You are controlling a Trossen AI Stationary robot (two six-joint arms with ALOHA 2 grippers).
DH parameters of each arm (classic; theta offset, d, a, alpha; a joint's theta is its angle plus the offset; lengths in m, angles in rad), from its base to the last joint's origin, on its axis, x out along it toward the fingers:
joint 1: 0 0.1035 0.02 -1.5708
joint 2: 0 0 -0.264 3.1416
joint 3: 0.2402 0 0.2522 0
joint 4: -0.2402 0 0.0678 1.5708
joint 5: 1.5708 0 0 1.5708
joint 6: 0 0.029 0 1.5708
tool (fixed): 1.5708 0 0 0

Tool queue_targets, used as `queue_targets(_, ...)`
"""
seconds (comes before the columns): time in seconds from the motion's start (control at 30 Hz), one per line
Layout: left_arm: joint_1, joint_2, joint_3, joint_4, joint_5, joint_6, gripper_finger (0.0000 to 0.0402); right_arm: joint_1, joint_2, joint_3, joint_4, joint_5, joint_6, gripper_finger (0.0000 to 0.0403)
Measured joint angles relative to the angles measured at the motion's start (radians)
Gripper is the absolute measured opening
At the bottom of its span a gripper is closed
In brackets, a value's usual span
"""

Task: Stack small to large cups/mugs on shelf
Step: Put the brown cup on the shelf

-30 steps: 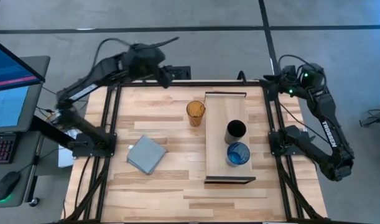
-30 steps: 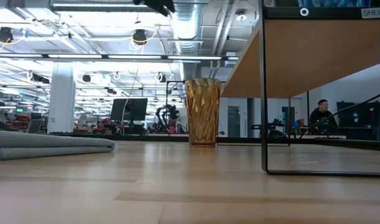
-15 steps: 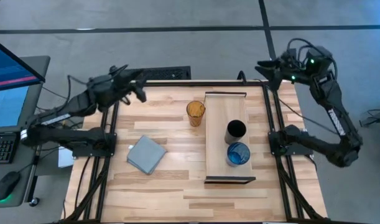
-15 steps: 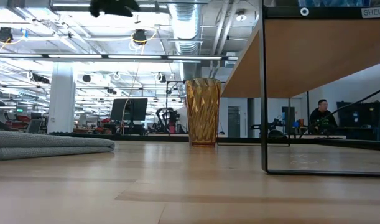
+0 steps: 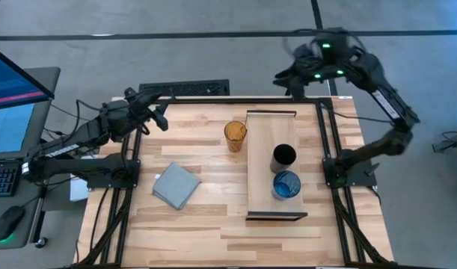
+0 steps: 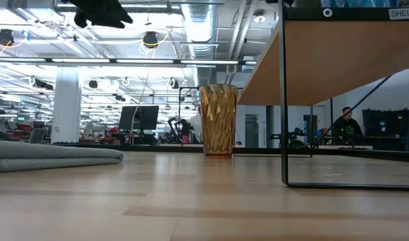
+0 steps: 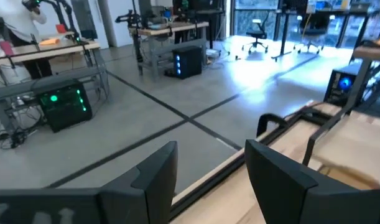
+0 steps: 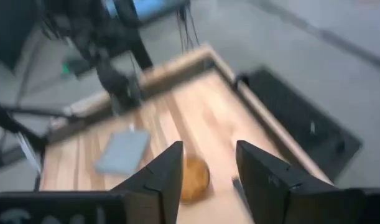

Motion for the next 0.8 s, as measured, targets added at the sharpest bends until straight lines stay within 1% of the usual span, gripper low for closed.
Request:
queue_targets(0.1,0.0,0.004,0.0,-0.025,-0.001,0.005,0.0181,0.062,0.11,0.129,-0.148,0.061,-0.026,0.0162)
queue_targets(0.17,0.0,0.01,0.0,-0.039,0.001,0.012,0.0181,0.089,0.169,0.195,-0.213,0.066,-0.028,0.0155)
queue_targets(0.27,0.0,0.01,0.0,-0.057,0.002,0.024,0.0181,0.127,0.237,0.26,-0.256,0.062,-0.021,0.015)
queue_targets(0.43,0.0,0.01,0.0,-0.078,0.002,0.027,0.0181,0.183,0.327,0.286,-0.249,0.061,-0.026,0.0148)
queue_targets(0.63,0.0,0.01,0.001,-0.126,0.006,0.026,0.0181,0.241,0.422,0.287,-0.265,0.063,-0.143,0.0153)
queue_targets(0.8,0.0,0.011,0.001,-0.187,0.01,-0.005,0.0181,0.287,0.498,0.287,-0.281,0.062,-0.159,0.0148)
